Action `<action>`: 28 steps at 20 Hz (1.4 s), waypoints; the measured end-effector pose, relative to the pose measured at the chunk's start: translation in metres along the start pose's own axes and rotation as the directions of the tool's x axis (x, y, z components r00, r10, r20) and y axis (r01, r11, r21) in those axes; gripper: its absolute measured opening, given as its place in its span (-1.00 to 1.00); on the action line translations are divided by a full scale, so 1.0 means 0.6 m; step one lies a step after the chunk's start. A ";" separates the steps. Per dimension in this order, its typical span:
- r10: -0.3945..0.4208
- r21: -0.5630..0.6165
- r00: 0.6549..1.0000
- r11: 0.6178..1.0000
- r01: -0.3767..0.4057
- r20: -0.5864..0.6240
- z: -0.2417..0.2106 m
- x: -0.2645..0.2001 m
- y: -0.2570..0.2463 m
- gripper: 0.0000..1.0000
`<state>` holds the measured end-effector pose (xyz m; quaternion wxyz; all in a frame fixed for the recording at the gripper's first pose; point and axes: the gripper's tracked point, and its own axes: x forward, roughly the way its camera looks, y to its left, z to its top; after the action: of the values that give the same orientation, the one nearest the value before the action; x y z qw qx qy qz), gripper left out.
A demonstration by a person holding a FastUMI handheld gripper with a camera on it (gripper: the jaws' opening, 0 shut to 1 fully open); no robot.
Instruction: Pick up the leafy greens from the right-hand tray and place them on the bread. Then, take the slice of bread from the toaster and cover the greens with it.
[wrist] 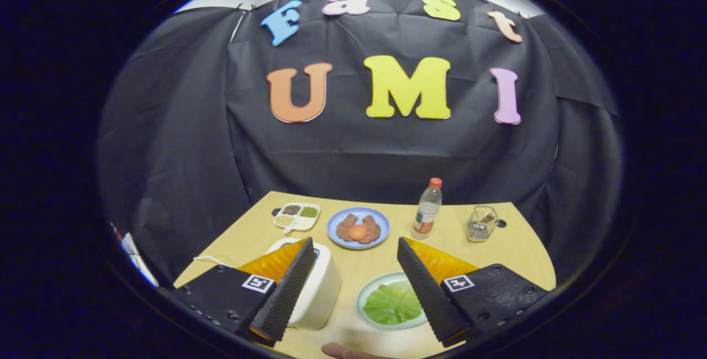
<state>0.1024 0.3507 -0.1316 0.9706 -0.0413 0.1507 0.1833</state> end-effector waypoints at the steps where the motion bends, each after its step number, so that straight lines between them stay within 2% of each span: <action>1: 0.005 -0.002 1.000 1.000 -0.005 -0.011 -0.003 0.011 0.020 0.90; 7: 0.030 0.015 0.987 0.999 -0.028 -0.160 -0.075 0.076 0.120 0.90; 12: -0.023 0.023 0.953 0.999 0.031 -0.302 -0.131 0.124 0.139 0.90; 14: -0.057 0.030 0.941 0.997 0.071 -0.335 -0.140 0.145 0.132 0.76; 18: -0.099 0.010 0.914 0.994 0.112 -0.393 -0.159 0.164 0.128 -0.13; 21: -0.103 0.000 0.907 0.994 0.113 -0.408 -0.165 0.162 0.129 -0.60; 23: -0.091 -0.004 0.906 0.995 0.098 -0.414 -0.163 0.157 0.129 -0.60; 24: -0.088 -0.003 0.907 0.996 0.095 -0.412 -0.156 0.150 0.127 -0.69; 28: -0.053 0.004 0.931 0.998 0.058 -0.361 -0.112 0.120 0.128 -0.70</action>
<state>0.1194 0.4377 -0.2198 0.9316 -0.0714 0.3262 0.1439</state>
